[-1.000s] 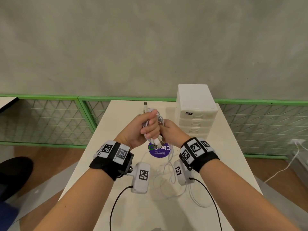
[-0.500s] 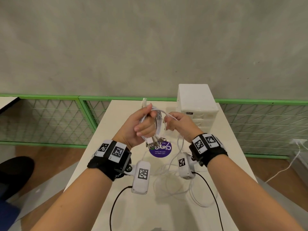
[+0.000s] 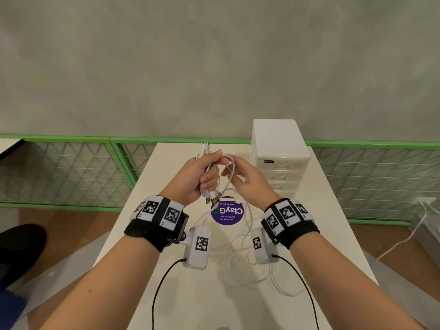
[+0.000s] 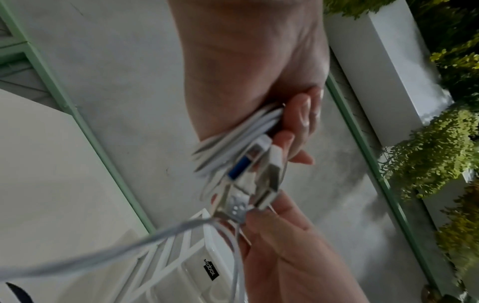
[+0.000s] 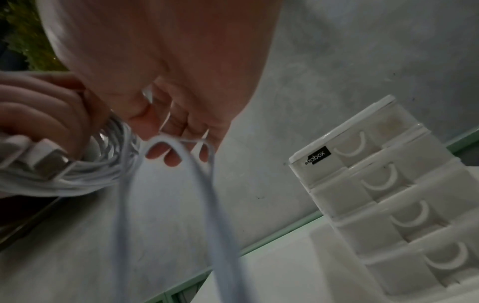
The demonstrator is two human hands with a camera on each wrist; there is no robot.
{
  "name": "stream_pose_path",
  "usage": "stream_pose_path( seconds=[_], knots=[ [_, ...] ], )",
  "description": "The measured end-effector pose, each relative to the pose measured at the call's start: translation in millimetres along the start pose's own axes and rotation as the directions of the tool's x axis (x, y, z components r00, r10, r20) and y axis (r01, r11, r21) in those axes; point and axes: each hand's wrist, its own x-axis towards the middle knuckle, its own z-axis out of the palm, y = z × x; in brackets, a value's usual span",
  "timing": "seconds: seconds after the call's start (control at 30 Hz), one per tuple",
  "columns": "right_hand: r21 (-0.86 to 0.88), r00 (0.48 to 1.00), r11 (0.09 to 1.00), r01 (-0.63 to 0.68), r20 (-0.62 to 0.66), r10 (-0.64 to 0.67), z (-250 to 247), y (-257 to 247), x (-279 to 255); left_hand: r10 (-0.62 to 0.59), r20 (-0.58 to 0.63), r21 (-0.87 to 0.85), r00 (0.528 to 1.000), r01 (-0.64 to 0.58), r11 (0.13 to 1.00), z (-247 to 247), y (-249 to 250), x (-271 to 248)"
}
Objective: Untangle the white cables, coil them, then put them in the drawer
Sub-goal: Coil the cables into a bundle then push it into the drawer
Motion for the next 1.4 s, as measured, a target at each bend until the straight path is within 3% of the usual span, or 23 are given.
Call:
stream_pose_path(
  seconds=[0.13, 0.2, 0.33, 0.47, 0.53, 0.63, 0.73, 0.9, 0.97, 1.07, 1.17, 1.23, 1.33, 1.4],
  knots=[
    [0.282, 0.98, 0.939, -0.197, 0.045, 0.192, -2.4, -6.0, 1.8, 0.001, -0.087, 0.049, 0.996, 0.003, 0.999, -3.1, 1.2, 0.7],
    [0.342, 0.974, 0.912, -0.227, 0.094, 0.207, -3.0, -7.4, 0.0, 0.009, -0.12, 0.078, 0.993, 0.0, 0.997, -4.6, 0.5, 0.3],
    [0.142, 0.985, 0.975, -0.173, 0.014, 0.172, 3.6, -2.4, -3.9, -0.014, -0.092, 0.158, 0.996, 0.028, 0.987, -3.3, -2.7, -1.3],
    [0.078, 0.967, 0.995, -0.057, -0.244, 0.075, -9.1, 1.1, 4.6, -0.146, 0.038, 0.375, 0.988, 0.122, 0.919, 1.6, -10.5, -8.0],
    [0.062, 0.967, 0.998, 0.014, -0.255, 0.003, -12.5, -2.9, 8.1, -0.207, 0.124, 0.428, 0.97, 0.136, 0.893, 5.0, -15.2, -12.6],
    [-0.07, 0.988, 0.996, 0.048, -0.145, -0.058, -6.7, 2.4, 5.1, -0.168, 0.227, 0.281, 0.959, 0.101, 0.954, 9.2, -14.2, -15.6],
    [-0.227, 0.997, 0.973, 0.033, -0.064, -0.048, 0.9, 18.5, -2.7, -0.09, 0.255, 0.101, 0.963, 0.066, 0.993, 11.6, -5.1, -13.2],
    [-0.272, 1.0, 0.962, 0.005, -0.022, -0.011, 4.5, 24.0, -5.5, -0.008, 0.288, -0.082, 0.957, 0.033, 0.996, 13.2, 3.3, -13.1],
    [-0.251, 1.0, 0.968, 0.002, -0.012, -0.005, 4.6, 26.2, -6.2, 0.036, 0.307, -0.147, 0.951, 0.01, 0.989, 13.4, 7.7, -13.4],
    [-0.065, 0.999, 0.997, -0.04, -0.023, 0.038, 7.0, 23.4, -6.9, 0.072, 0.284, -0.186, 0.956, -0.019, 0.982, 13.2, 17.5, -15.3],
    [0.097, 0.989, 0.985, -0.144, -0.004, 0.145, 8.7, 17.8, -5.3, 0.092, 0.269, -0.187, 0.959, -0.042, 0.981, 12.7, 27.7, -16.8],
    [0.109, 0.978, 0.972, -0.209, -0.002, 0.21, 6.8, 22.7, -6.6, 0.101, 0.26, -0.195, 0.96, -0.05, 0.979, 12.2, 33.5, -16.5],
    [-0.056, 0.966, 0.965, -0.257, -0.044, 0.255, 3.1, 40.2, -12.0, 0.123, 0.236, -0.2, 0.964, -0.076, 0.977, 10.4, 39.4, -16.4],
    [-0.267, 0.945, 0.908, -0.322, -0.028, 0.327, -1.2, 58.2, -19.9, 0.147, 0.216, -0.209, 0.965, -0.101, 0.973, 8.3, 44.2, -17.3]
  ],
)
